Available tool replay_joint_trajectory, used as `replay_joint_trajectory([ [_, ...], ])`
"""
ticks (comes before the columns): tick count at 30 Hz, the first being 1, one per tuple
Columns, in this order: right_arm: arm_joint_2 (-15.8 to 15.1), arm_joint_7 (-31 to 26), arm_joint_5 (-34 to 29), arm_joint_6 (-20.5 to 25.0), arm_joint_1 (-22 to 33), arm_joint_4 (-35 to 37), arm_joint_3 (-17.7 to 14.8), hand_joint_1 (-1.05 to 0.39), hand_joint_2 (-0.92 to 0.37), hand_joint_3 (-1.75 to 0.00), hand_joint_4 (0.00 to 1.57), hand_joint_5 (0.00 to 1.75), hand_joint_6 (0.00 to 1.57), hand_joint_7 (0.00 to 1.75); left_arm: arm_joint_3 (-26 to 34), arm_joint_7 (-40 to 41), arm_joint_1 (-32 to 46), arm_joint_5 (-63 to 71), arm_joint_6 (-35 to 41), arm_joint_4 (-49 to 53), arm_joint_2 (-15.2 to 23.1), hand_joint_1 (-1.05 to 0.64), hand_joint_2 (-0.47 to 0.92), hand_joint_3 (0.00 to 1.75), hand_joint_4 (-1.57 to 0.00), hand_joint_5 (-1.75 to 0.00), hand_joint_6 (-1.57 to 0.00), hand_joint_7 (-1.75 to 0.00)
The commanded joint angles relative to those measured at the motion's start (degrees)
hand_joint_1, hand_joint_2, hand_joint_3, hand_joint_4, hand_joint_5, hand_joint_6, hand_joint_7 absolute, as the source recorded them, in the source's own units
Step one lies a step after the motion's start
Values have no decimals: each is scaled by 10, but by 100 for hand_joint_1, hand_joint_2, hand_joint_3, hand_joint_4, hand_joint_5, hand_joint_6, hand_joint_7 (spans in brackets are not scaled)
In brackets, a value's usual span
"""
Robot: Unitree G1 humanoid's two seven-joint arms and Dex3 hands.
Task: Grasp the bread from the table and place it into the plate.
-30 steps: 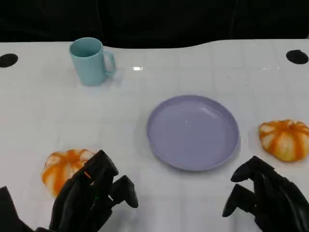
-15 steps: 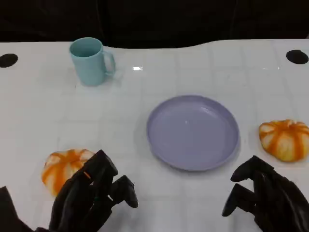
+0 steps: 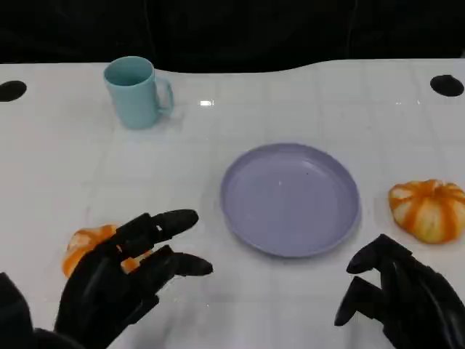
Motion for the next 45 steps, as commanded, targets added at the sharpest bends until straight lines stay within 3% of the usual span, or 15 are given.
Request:
replay_joint_trajectory([
  [1, -4, -2, 2, -1, -1, -6, -2, -52, -92, -47, 62, 175, 41, 171, -8, 10, -6, 60, -49, -21, 42, -63, 92, 17, -33, -77, -52, -8],
  [2, -4, -2, 2, -1, -1, -6, -2, -52, -92, -47, 62, 175, 41, 171, -9, 11, -6, 60, -51, -20, 43, -63, 92, 17, -33, -76, -52, -7],
  [3, -5, 1, -1, -6, -1, -5, -2, -52, -92, -47, 62, 175, 41, 171, -12, 17, -13, 116, -61, -43, 81, -63, 92, 17, -32, -76, -51, -7],
  [5, -5, 0, -1, -6, -1, -5, -2, -51, -92, -48, 64, 175, 43, 172, -14, 25, -23, 202, -75, -77, 136, -63, 92, 12, -14, -61, -36, -2],
  [9, -5, -4, 0, 0, 1, -10, -3, -52, -92, -46, 64, 175, 43, 170, -19, 52, -33, 277, -100, -93, 177, -59, 92, 8, -8, -53, -31, 0],
  [12, -7, 0, 1, 0, 2, -12, -2, -51, -92, -49, 62, 175, 40, 170, -24, 86, -46, 409, -104, -123, 229, -60, 92, 10, -5, -49, -30, 0],
  [20, -8, 1, 2, 1, 2, -13, -2, -51, -92, -50, 61, 175, 38, 171, -32, 104, -47, 445, -97, -132, 242, -61, 92, 10, -4, -48, -29, 0],
  [24, -8, 0, 4, 6, 5, -18, -2, -52, -92, -48, 62, 175, 40, 171, -69, 41, -73, 661, -11, -201, 307, -65, 92, 4, 0, -28, -22, 0],
  [36, -6, -2, 4, 13, 7, -24, -2, -53, -92, -47, 62, 175, 42, 170, -137, -48, -121, 779, 67, -184, 317, -58, 81, 0, -1, -11, -19, -1],
  [45, -4, -3, 4, 14, 7, -24, -2, -54, -92, -48, 64, 175, 44, 169, -172, -28, -160, 778, 65, -94, 310, -62, 84, 1, -3, -12, -16, 0],
])
